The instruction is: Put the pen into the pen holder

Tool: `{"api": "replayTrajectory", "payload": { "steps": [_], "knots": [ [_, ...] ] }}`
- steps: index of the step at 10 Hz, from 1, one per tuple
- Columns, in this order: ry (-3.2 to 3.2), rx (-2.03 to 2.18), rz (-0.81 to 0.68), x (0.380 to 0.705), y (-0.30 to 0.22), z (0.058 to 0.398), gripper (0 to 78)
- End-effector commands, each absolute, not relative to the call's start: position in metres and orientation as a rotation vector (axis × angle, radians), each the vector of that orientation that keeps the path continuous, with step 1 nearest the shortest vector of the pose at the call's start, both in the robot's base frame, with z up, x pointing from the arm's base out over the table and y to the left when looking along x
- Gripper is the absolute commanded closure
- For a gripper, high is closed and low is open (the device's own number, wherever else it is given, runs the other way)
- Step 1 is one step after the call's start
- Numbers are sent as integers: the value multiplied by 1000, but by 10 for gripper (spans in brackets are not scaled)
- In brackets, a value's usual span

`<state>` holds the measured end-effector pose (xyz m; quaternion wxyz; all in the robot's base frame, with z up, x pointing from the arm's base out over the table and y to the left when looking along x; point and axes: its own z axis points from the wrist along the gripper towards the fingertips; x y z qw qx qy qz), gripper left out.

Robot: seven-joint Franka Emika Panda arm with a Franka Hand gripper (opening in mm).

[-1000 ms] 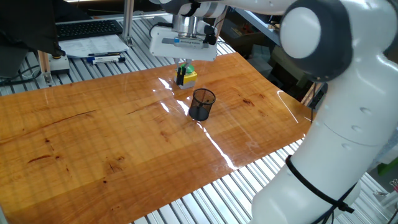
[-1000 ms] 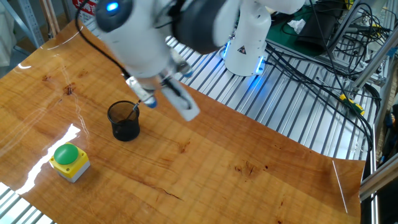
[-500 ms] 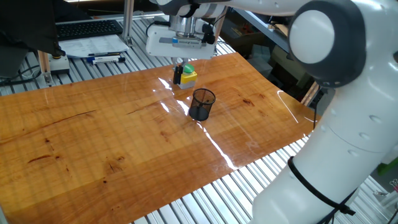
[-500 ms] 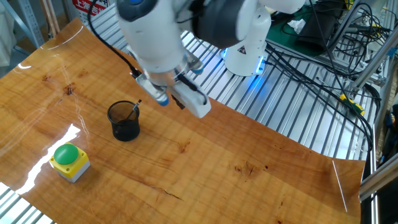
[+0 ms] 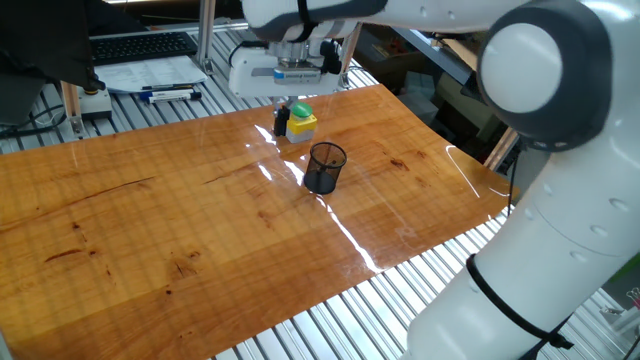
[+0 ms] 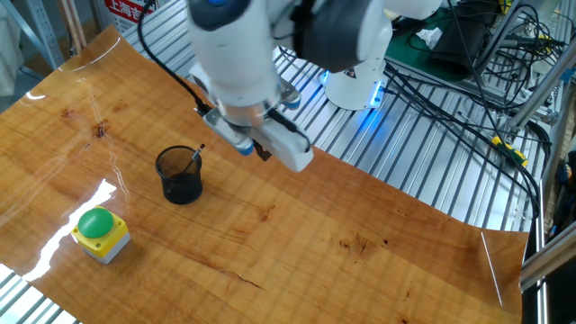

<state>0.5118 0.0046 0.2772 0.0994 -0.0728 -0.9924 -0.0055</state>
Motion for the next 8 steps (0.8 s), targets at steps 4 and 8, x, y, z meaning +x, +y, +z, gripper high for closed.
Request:
{"api": "replayTrajectory", "payload": {
  "steps": [4,8],
  "knots": [
    [-3092,331,80,518,31,265,764],
    [-3093,248,-2,516,30,268,764]
  ]
}}
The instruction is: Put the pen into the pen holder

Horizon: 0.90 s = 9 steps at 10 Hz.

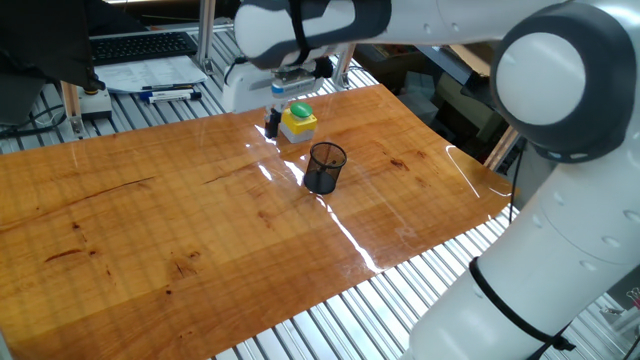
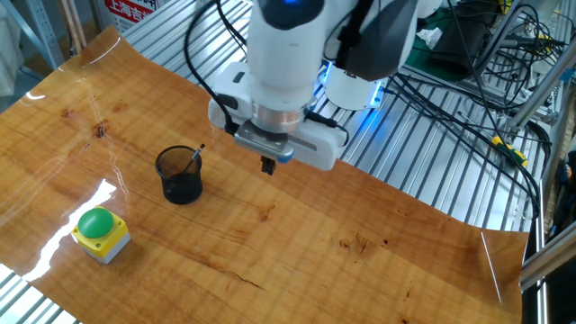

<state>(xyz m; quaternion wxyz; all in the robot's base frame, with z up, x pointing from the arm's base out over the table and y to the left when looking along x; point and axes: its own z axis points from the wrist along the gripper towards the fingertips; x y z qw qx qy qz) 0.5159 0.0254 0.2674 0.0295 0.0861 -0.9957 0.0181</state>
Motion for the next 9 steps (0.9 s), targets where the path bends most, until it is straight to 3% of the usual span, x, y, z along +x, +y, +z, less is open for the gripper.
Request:
{"api": "replayTrajectory", "payload": {
  "steps": [1,5,9],
  "knots": [
    [-3078,213,-7,514,28,272,764],
    [-3046,-13,-66,508,22,283,764],
    [-3078,-28,-23,510,22,283,764]
  ]
}}
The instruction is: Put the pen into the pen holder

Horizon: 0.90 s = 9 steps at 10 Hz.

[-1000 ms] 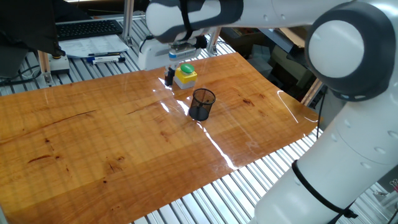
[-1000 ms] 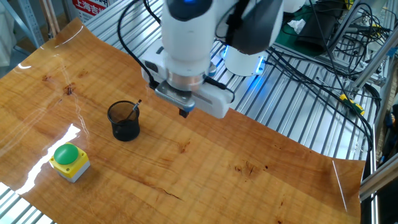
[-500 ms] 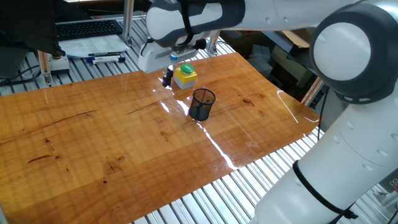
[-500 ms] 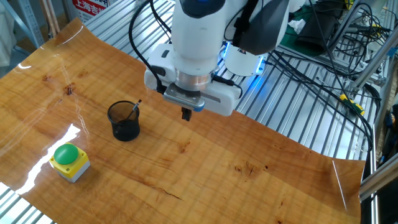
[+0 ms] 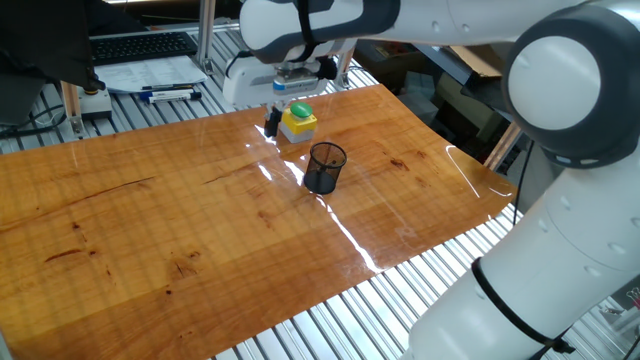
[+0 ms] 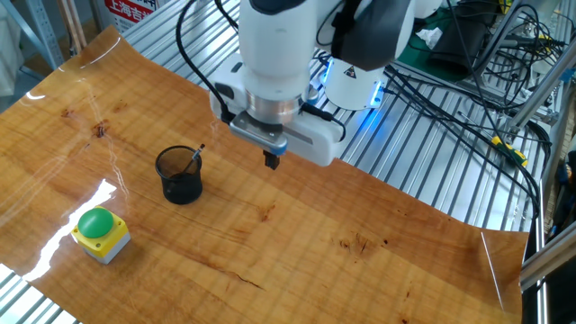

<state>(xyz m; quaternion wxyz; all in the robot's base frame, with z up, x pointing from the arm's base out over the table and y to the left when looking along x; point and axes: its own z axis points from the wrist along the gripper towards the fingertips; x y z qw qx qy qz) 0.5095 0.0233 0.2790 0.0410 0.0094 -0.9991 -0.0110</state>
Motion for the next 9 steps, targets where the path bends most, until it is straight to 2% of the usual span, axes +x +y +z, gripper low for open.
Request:
{"api": "replayTrajectory", "payload": {
  "steps": [1,3,9],
  "knots": [
    [-3085,-32,-13,511,22,281,764],
    [-3093,-19,30,512,23,280,764],
    [-3096,-47,10,512,23,280,764]
  ]
}}
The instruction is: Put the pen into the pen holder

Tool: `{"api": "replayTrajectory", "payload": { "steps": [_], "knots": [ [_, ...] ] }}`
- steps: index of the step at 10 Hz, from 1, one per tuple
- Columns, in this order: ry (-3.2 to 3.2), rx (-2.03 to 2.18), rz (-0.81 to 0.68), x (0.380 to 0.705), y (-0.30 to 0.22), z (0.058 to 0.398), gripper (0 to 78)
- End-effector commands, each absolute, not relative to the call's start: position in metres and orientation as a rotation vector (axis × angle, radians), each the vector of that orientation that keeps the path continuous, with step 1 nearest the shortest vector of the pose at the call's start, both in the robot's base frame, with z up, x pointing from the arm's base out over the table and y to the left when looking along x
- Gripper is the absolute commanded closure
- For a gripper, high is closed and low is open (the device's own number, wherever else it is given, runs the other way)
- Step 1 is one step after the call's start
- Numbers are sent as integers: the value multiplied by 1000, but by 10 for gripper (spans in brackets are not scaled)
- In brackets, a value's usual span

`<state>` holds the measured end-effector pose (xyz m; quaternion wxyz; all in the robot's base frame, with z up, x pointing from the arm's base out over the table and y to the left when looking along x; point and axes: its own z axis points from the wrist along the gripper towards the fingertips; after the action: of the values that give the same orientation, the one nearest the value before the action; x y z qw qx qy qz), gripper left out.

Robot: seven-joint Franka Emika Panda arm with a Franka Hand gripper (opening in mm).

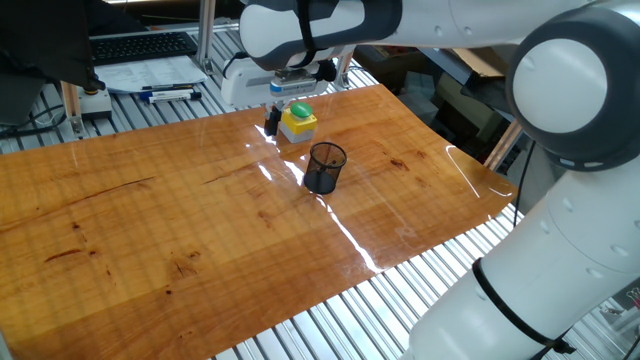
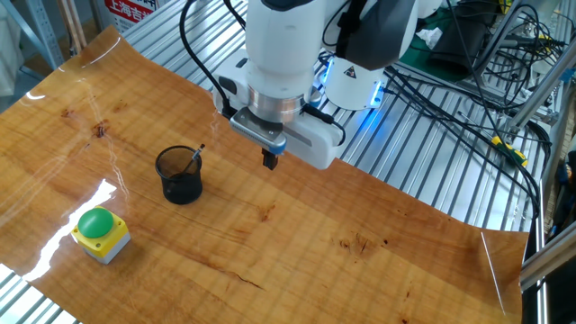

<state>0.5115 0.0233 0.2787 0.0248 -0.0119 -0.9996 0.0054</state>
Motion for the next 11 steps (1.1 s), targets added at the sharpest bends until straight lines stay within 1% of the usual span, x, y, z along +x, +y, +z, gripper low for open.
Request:
{"api": "replayTrajectory", "payload": {
  "steps": [1,9,11],
  "knots": [
    [-3096,-47,9,512,23,280,764],
    [-3130,-64,7,513,22,281,764],
    [-3139,-60,-7,513,18,287,764]
  ]
}}
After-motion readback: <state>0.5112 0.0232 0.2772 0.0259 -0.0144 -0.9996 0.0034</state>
